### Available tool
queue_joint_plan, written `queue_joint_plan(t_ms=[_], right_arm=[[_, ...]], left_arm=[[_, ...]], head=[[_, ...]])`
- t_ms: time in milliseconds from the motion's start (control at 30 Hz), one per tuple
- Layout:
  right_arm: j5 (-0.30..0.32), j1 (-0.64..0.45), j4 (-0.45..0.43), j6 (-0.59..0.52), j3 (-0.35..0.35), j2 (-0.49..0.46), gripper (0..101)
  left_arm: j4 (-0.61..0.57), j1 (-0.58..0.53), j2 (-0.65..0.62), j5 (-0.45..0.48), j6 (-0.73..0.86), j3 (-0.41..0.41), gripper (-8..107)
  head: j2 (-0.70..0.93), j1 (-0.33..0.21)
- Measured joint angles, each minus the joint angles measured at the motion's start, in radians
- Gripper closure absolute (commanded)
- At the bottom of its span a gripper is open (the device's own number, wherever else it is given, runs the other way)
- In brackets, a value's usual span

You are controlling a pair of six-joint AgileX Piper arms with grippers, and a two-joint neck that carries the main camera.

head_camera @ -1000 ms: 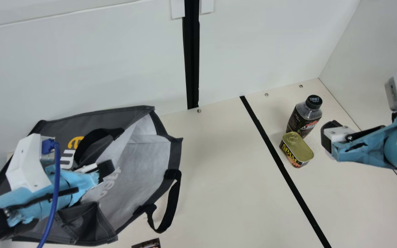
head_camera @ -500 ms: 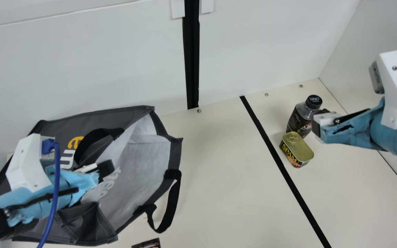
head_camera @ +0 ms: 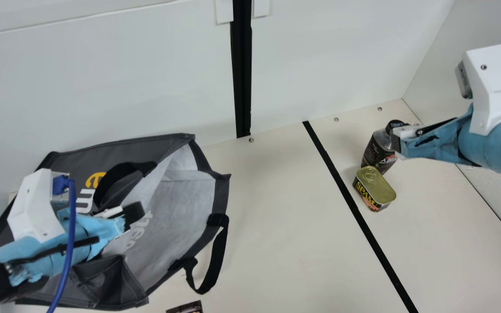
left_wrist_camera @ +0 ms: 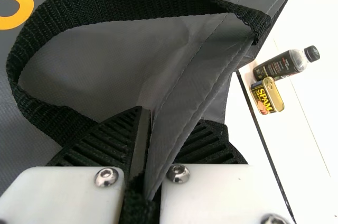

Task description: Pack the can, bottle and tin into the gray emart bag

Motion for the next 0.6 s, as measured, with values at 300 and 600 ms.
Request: queue_joint_plan(t_ms=[300, 600], right_arm=[[-0.044, -0.076, 0.057, -0.067, -0.02, 0.077, 11], [-0.084, -0.117, 0.096, -0.105, -0.038, 0.155, 11]], left_arm=[[0.0, 0.0, 0.0, 0.0, 0.0, 0.0, 89], [0.0, 0.0, 0.0, 0.0, 0.0, 0.0, 89]], head=[[0.002, 0.002], [0.0, 0.0]])
